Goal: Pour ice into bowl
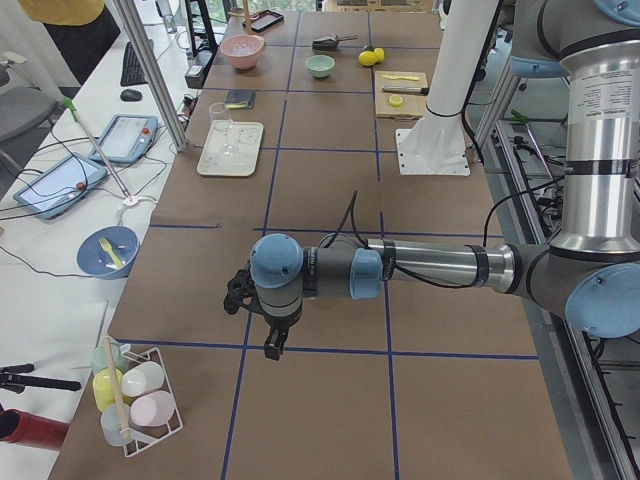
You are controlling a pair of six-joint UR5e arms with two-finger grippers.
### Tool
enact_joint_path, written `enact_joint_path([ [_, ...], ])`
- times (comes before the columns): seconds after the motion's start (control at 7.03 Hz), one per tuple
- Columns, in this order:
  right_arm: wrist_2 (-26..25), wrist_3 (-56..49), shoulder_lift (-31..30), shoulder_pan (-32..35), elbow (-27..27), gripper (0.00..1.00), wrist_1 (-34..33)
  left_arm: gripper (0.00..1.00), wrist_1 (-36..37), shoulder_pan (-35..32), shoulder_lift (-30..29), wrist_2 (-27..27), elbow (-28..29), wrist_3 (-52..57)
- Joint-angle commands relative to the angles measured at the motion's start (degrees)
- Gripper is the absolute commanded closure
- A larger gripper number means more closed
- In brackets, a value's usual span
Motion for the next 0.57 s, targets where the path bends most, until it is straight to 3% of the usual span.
enact_joint_path([
  [0.0, -0.1, 0.4, -0.2, 0.0, 0.1, 0.00, 0.9, 0.00, 0.0, -0.1, 0.2, 0.1, 0.1, 0.0],
  [0.43, -0.1, 0.4, -0.8, 0.0, 0.3, 0.00, 0.9, 0.00, 0.0, -0.1, 0.3, 0.1, 0.8, -0.1],
])
